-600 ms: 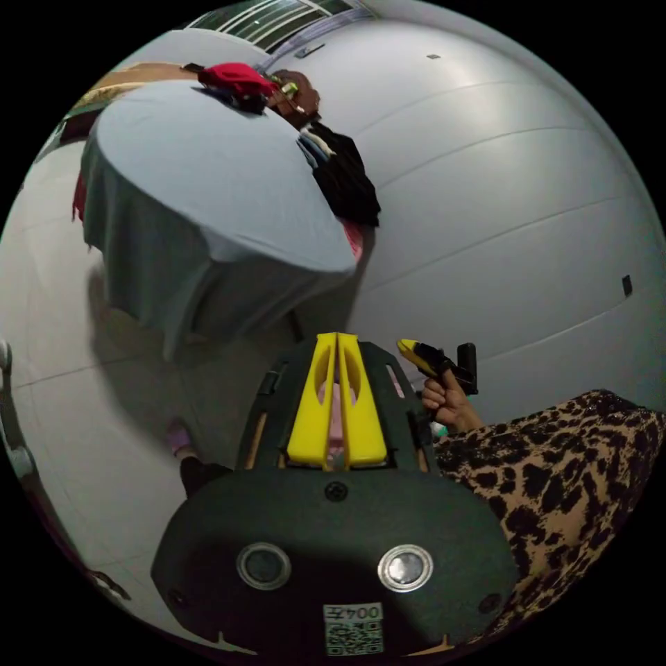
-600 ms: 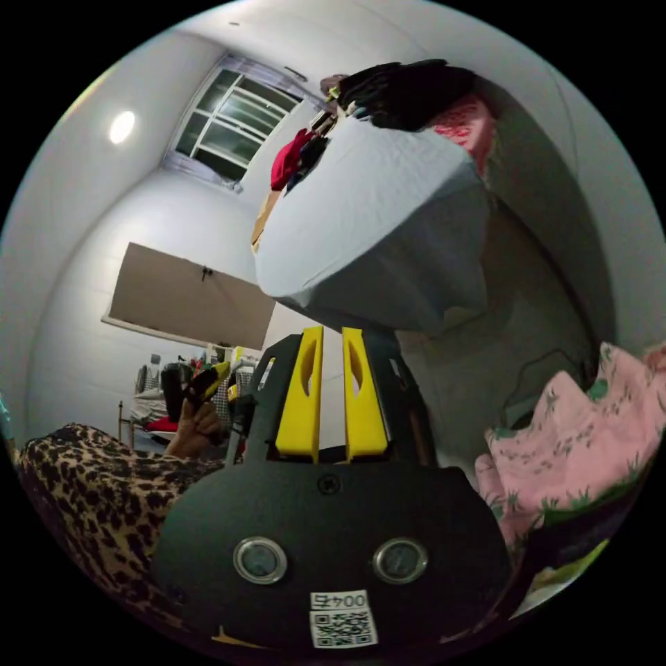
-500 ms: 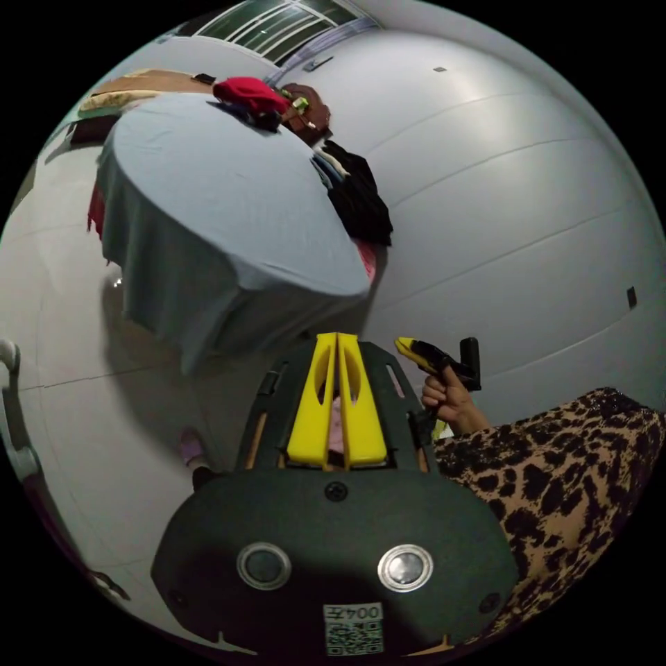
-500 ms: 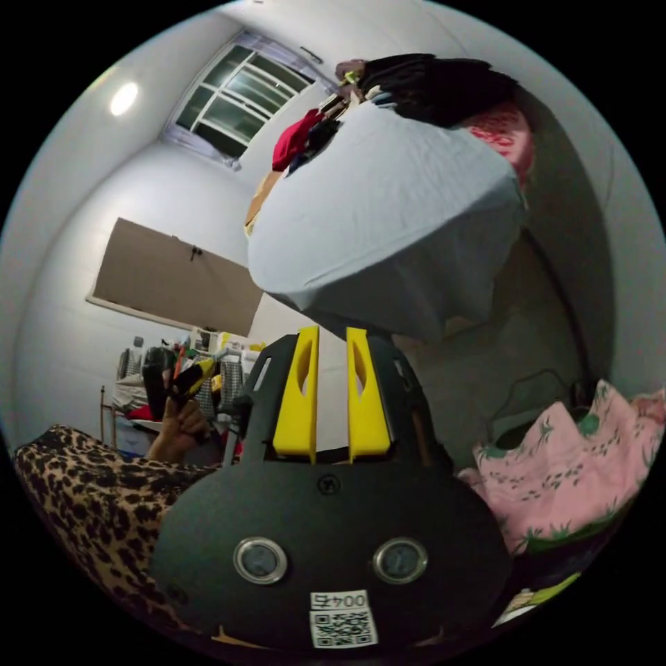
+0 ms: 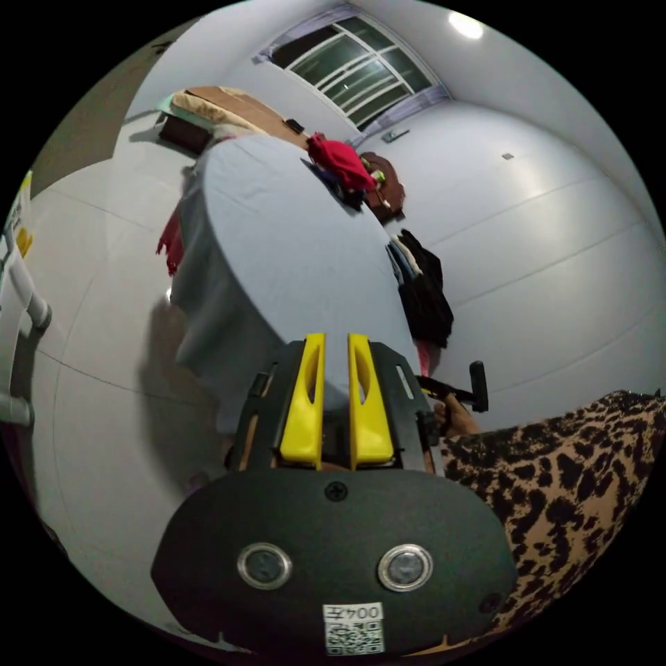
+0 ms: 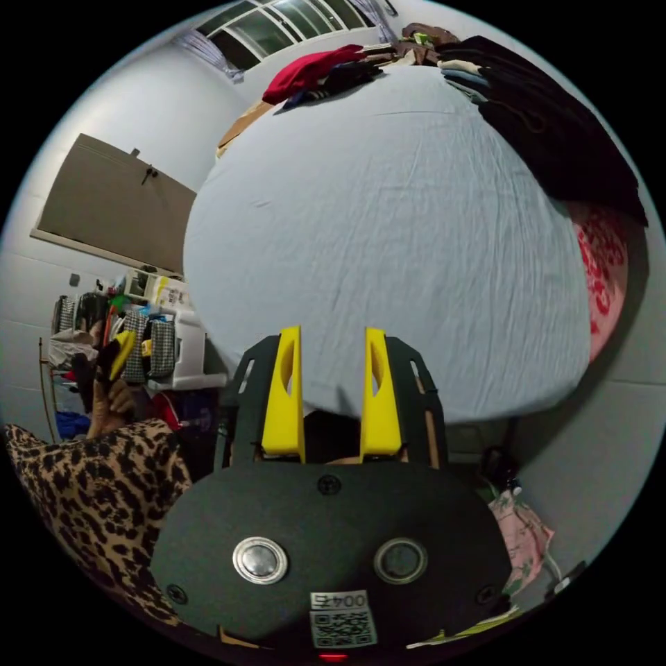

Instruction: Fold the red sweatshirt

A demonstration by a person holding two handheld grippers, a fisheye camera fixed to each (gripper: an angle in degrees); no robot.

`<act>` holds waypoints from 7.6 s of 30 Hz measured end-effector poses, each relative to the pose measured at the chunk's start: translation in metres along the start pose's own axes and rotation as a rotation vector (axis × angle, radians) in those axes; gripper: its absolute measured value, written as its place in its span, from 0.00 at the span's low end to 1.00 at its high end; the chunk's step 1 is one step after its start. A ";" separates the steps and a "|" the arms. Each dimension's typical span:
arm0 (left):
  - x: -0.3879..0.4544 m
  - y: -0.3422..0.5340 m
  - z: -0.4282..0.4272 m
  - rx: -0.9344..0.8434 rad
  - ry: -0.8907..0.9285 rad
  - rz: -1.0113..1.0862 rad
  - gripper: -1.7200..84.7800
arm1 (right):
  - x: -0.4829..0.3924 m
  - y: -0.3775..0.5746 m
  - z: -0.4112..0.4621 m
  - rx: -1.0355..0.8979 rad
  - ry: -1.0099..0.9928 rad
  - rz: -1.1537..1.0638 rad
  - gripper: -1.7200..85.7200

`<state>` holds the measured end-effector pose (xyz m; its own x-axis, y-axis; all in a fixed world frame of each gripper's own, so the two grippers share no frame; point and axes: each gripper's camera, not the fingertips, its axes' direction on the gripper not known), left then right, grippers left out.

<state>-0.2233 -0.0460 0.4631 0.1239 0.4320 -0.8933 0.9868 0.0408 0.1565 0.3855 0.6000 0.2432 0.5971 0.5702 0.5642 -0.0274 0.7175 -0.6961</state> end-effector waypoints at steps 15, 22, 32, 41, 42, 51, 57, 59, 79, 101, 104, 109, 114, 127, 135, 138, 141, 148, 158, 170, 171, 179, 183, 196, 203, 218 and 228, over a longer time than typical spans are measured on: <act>0.226 -0.347 0.207 0.020 -0.119 0.356 0.18 | -0.020 -0.128 -0.015 -0.082 0.042 0.129 0.16; 0.339 -0.500 0.333 0.059 -0.192 0.615 0.20 | -0.046 -0.164 -0.029 -0.063 0.095 0.341 0.14; 0.457 -0.606 0.460 0.007 -0.399 0.826 0.21 | -0.080 -0.192 -0.048 0.042 0.147 0.619 0.11; 0.553 -0.685 0.366 0.072 -0.157 0.776 0.07 | -0.092 -0.200 -0.067 0.068 0.141 0.692 0.07; 0.565 -0.699 0.330 0.116 -0.059 0.737 0.06 | -0.093 -0.200 -0.069 0.074 0.138 0.688 0.07; 0.719 -0.674 0.012 0.453 0.592 0.939 0.06 | -0.092 -0.179 -0.089 0.133 0.055 0.622 0.07; 0.823 -0.621 -0.066 0.418 0.815 0.937 0.07 | -0.076 -0.154 -0.104 0.188 -0.132 0.574 0.10; 0.848 -0.609 -0.046 0.299 0.727 0.936 0.08 | -0.075 -0.145 -0.110 0.216 -0.201 0.551 0.13; 0.527 -0.403 0.042 -0.235 -0.133 0.479 0.20 | -0.085 -0.072 -0.204 0.288 -0.245 0.255 0.19; 0.372 -0.465 0.021 -0.272 0.014 -0.333 0.20 | -0.145 -0.190 -0.151 0.248 -0.534 0.368 0.24; 0.380 -0.465 0.025 -0.309 0.031 -0.347 0.20 | -0.169 -0.223 -0.151 0.279 -0.508 0.384 0.25; 0.401 -0.461 0.022 -0.369 0.021 -0.335 0.18 | -0.219 -0.283 -0.122 0.190 -0.362 0.325 0.27; 0.421 -0.437 0.016 -0.385 0.050 -0.343 0.16 | -0.244 -0.285 -0.065 -0.014 -0.267 0.304 0.19; 0.573 -0.374 -0.034 -0.204 0.058 -0.048 0.08 | -0.309 -0.154 -0.137 0.313 -0.203 0.094 0.02; 0.798 -0.384 -0.131 0.123 -0.059 0.526 0.05 | -0.395 -0.095 -0.267 0.658 0.080 -0.106 0.02; 0.855 -0.381 -0.180 0.297 -0.058 0.604 0.05 | -0.416 -0.063 -0.325 0.834 0.127 -0.126 0.02; 0.897 -0.367 -0.233 0.461 -0.023 0.626 0.04 | -0.435 -0.022 -0.375 0.986 0.150 -0.138 0.02; 0.965 -0.293 -0.344 0.709 0.063 0.723 0.04 | -0.486 0.077 -0.430 1.189 0.138 -0.248 0.02; 0.986 -0.210 -0.449 0.814 0.110 0.755 0.04 | -0.554 0.197 -0.459 1.301 0.086 -0.434 0.01; 0.919 -0.350 -0.313 0.484 -0.016 0.577 0.05 | -0.535 0.059 -0.427 0.996 0.051 -0.293 0.02; 0.905 -0.377 -0.279 0.432 -0.044 0.560 0.05 | -0.523 0.021 -0.415 0.941 0.066 -0.242 0.03; 0.781 -0.530 -0.088 0.165 -0.082 0.281 0.12 | -0.422 -0.252 -0.314 0.530 0.222 0.122 0.18; 0.748 -0.529 -0.077 0.172 -0.123 0.357 0.13 | -0.419 -0.289 -0.285 0.468 0.426 0.091 0.20; 0.502 -0.354 -0.060 -0.225 0.000 0.136 0.12 | -0.266 -0.168 -0.206 0.236 -0.057 0.110 0.12; 0.428 -0.269 -0.076 -0.331 0.056 -0.021 0.13 | -0.152 -0.056 -0.156 0.224 -0.434 0.411 0.13; 0.333 -0.281 -0.155 -0.273 0.011 -0.028 0.13 | -0.093 -0.091 -0.213 0.181 -0.300 0.232 0.14; 0.275 -0.294 -0.176 -0.298 0.065 -0.081 0.15 | -0.013 -0.095 -0.253 0.286 -0.646 0.379 0.19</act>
<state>-0.4975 0.2195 0.2460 0.0301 0.4733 -0.8804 0.9179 0.3355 0.2117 0.5833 0.4238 0.1899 -0.0733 0.8517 0.5188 -0.3922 0.4537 -0.8002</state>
